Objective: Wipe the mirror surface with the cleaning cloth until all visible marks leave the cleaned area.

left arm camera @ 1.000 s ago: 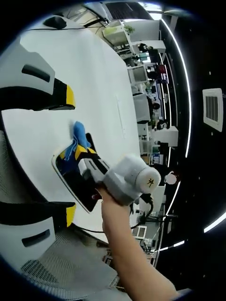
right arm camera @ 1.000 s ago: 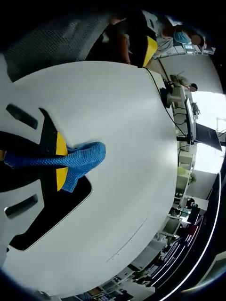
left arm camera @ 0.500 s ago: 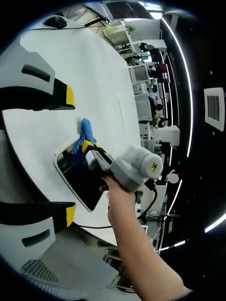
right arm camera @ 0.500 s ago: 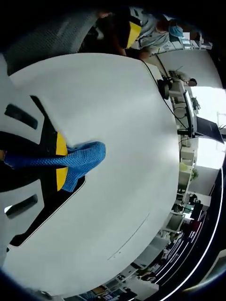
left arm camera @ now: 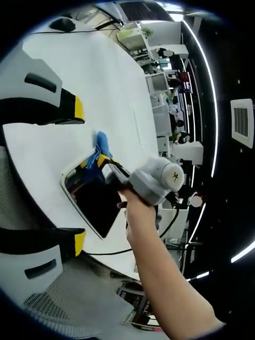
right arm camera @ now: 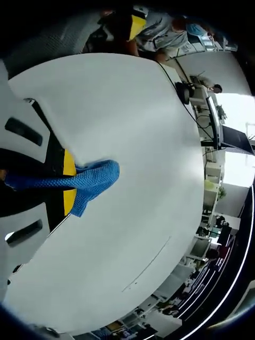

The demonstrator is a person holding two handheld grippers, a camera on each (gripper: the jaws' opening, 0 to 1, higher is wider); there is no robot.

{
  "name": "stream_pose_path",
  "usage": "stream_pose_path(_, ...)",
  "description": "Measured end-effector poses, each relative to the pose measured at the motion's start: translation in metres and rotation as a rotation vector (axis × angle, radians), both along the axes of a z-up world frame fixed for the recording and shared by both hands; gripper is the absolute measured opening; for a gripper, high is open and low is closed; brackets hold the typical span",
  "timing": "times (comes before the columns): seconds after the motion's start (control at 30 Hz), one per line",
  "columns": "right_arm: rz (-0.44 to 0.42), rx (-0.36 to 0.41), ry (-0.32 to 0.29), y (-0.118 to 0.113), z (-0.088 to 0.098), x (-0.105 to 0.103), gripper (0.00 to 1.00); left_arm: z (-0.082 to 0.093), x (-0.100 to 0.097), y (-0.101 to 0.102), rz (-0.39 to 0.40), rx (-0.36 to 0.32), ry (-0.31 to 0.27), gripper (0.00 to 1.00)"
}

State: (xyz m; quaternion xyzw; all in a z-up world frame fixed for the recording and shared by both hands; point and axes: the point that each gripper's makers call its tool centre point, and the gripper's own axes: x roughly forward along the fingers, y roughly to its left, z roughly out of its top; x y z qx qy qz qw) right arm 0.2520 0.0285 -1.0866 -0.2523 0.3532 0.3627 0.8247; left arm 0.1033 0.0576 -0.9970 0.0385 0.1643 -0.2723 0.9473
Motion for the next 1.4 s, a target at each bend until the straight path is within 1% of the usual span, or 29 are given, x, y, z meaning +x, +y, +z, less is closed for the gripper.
stream_pose_path(0.1, -0.025, 0.010, -0.001, -0.001, 0.000, 0.005, 0.00, 0.000, 0.000, 0.000, 0.001, -0.001, -0.003, 0.77)
stream_pose_path(0.2, -0.030, 0.008, -0.001, -0.001, 0.000, 0.008, 0.00, 0.000, 0.000, 0.000, -0.001, -0.001, -0.003, 0.77)
stream_pose_path(0.37, -0.028, 0.006, 0.003, -0.001, -0.001, 0.008, 0.00, 0.001, 0.000, 0.000, 0.000, -0.002, -0.006, 0.77)
stream_pose_path(0.63, -0.037, 0.029, 0.011, -0.001, -0.002, 0.007, 0.00, 0.000, 0.000, -0.001, -0.005, -0.003, -0.003, 0.77)
stream_pose_path(0.9, -0.023, 0.015, 0.004, -0.002, -0.002, 0.005, 0.00, -0.001, -0.001, 0.000, -0.003, -0.002, -0.001, 0.77)
stream_pose_path(1.2, -0.028, 0.015, 0.011, -0.014, -0.002, 0.007, 0.00, 0.000, -0.001, 0.000, -0.005, -0.002, -0.001, 0.77)
stream_pose_path(1.4, -0.049, 0.017, 0.016, -0.030, -0.002, 0.008, 0.00, -0.001, -0.001, 0.000, -0.005, -0.001, 0.000, 0.77)
